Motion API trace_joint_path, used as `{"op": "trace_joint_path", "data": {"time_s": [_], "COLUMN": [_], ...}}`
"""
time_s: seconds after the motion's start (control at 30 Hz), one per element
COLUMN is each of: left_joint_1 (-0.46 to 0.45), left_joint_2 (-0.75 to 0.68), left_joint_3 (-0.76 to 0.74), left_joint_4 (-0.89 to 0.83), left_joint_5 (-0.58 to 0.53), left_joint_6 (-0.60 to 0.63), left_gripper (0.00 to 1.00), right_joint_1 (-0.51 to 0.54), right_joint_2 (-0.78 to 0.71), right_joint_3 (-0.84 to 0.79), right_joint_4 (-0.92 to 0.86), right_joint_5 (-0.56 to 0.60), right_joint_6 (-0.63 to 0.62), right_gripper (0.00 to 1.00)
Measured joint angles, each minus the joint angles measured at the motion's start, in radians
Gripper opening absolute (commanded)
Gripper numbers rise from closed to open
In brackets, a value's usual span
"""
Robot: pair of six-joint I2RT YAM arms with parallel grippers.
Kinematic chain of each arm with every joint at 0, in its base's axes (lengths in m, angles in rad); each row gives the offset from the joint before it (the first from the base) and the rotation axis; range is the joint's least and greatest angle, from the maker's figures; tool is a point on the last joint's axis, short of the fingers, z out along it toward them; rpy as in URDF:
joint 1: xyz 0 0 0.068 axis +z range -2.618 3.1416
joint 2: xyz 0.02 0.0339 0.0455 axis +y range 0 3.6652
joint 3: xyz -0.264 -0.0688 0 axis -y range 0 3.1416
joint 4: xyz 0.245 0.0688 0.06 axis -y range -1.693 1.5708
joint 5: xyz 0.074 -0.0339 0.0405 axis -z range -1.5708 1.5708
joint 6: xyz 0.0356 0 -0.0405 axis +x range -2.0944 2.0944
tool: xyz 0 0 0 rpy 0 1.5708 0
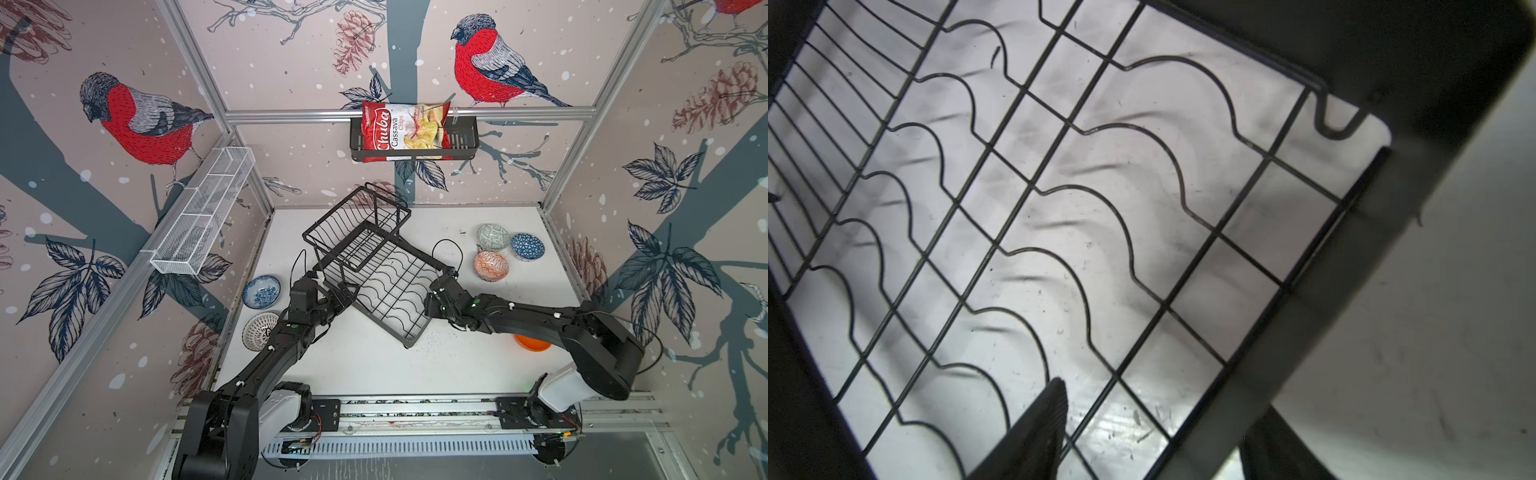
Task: Load the bowls into the dish rack
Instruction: 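Grasp the rack frame with both grippers and drag it toward the robot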
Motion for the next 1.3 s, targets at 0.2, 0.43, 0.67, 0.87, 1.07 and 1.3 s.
{"op": "trace_joint_path", "data": {"time_s": [0.2,0.43,0.67,0.87,1.07,1.3], "left_joint_1": [-0.005,-0.006,-0.022,-0.062,-0.13,-0.217], "left_joint_2": [0.032,0.034,0.054,0.105,0.176,0.227], "left_joint_3": [-0.002,-0.007,-0.002,0.048,0.084,0.085], "left_joint_4": [0.016,0.048,0.047,0.046,0.051,0.095], "left_joint_5": [0.027,0.061,0.065,0.045,-0.001,-0.076], "left_joint_6": [0.005,0.005,0.005,0.005,0.0,-0.043], "left_gripper": [0.98,0.98,0.98,0.98,0.98,0.98], "right_joint_1": [-0.046,-0.117,-0.2,-0.28,-0.315,-0.276], "right_joint_2": [0.103,0.231,0.338,0.427,0.44,0.231], "right_joint_3": [0.098,0.256,0.414,0.516,0.549,0.381], "right_joint_4": [-0.025,-0.045,-0.098,-0.089,-0.098,-0.072], "right_joint_5": [0.04,0.054,0.024,-0.015,-0.041,-0.064], "right_joint_6": [0.022,-0.037,-0.175,-0.241,-0.273,-0.287], "right_gripper": [0.36,0.28,0.27,0.28,0.47,0.67]}}
